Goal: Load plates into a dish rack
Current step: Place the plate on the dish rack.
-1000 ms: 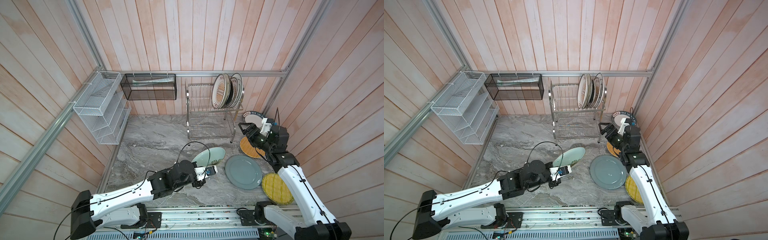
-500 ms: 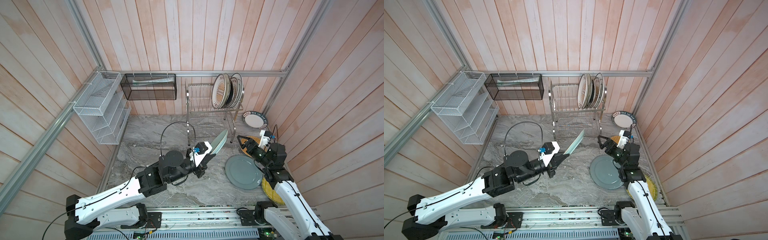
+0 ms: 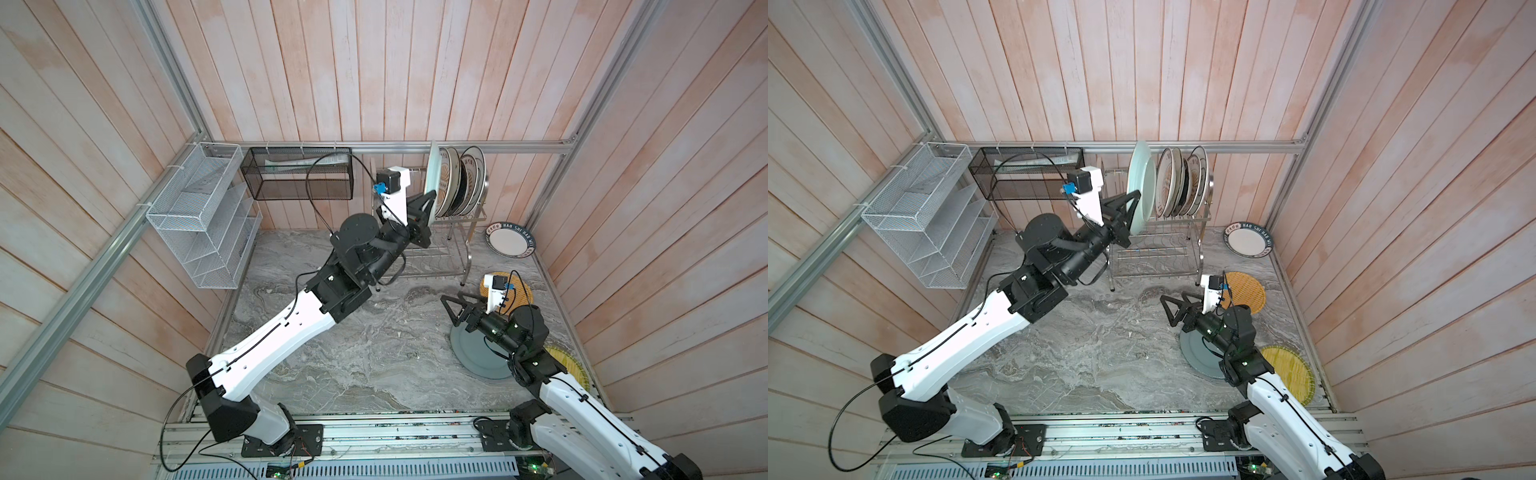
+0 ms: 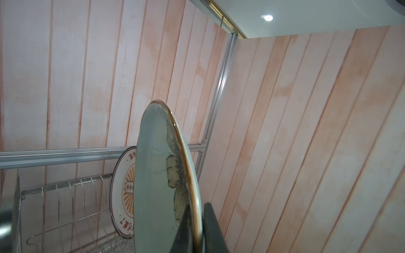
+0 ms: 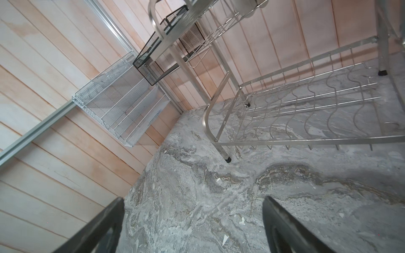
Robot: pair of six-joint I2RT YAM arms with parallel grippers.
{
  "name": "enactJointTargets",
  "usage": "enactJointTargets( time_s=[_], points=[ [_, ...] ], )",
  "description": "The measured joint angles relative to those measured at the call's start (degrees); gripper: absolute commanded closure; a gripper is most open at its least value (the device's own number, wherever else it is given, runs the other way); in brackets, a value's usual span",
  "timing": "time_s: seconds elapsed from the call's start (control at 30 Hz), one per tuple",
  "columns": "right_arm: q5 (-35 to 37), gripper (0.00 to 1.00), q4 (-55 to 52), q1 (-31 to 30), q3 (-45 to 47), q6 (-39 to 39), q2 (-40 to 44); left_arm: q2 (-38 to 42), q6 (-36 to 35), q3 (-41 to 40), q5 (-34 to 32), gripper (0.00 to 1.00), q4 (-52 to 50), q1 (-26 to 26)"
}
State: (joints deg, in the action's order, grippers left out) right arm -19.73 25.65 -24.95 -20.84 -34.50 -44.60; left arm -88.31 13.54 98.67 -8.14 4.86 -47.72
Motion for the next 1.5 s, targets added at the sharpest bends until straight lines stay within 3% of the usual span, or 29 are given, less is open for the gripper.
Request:
enactJointTargets(
  time_s=[0.2,0.47,1.03,1.5],
  points=[
    [1.73,0.02,4.42,-3.28,3.23,3.15,-0.61,-8.70,5.99,7.13,3.52,1.00,-2.54,7.45],
    [2.32,0.02,9.66,-5.62,4.44,5.95,-2.21,-17.25,11.61,13.22,8.87,1.00,-3.39,11.19],
    [3.43,0.02,11.85,-7.10,5.95,8.04,1.55,-27.08,15.19,25.88,8.59,1.00,-5.84,11.54],
    [3.87,0.02,11.80,-7.17,5.95,8.02,1.60,-31.82,11.04,31.80,1.27,1.00,-10.49,8.63]
  ],
)
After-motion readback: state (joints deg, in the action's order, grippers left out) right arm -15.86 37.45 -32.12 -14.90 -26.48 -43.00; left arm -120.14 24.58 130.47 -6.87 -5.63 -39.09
